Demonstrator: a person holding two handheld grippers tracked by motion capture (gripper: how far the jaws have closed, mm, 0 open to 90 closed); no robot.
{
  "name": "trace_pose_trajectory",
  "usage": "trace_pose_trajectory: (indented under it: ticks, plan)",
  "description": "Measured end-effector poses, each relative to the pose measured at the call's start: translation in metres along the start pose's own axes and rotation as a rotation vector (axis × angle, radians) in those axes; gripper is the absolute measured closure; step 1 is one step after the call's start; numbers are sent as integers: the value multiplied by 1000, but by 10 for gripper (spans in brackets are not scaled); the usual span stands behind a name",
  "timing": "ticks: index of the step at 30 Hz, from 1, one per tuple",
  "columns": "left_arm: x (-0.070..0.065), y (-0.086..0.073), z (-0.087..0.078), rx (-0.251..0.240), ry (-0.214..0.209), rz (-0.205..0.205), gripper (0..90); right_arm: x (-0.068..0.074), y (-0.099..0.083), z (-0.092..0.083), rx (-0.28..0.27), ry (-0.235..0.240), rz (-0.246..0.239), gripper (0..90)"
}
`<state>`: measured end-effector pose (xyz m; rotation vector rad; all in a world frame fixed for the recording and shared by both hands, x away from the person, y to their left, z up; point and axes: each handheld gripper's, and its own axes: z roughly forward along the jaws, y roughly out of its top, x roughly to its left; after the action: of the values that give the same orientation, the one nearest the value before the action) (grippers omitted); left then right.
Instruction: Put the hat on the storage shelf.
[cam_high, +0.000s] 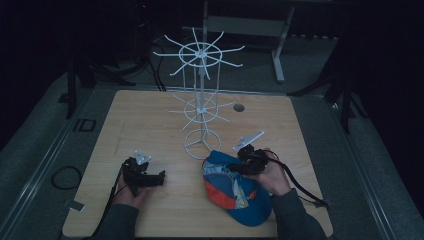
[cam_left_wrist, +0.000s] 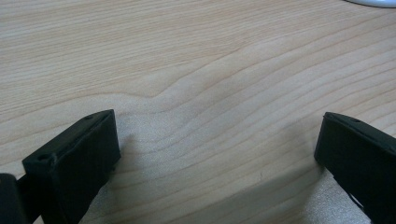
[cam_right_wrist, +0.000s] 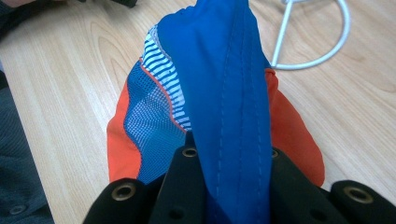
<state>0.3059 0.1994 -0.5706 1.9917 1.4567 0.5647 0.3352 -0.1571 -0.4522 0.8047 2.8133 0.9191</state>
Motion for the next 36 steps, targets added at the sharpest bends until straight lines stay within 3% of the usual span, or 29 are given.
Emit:
trace_pose_trajectory:
  ticks: [8,26,36]
  plan:
    - [0,0,0,0,-1,0,0,1,-2,-14,-59,-31,14,875]
    - [0,0,0,0,0,0,0,2,-5,-41,-208,-50,32,874]
    - [0,0,0,-1,2,2,0,1,-7,-51,-252,-52,33,874]
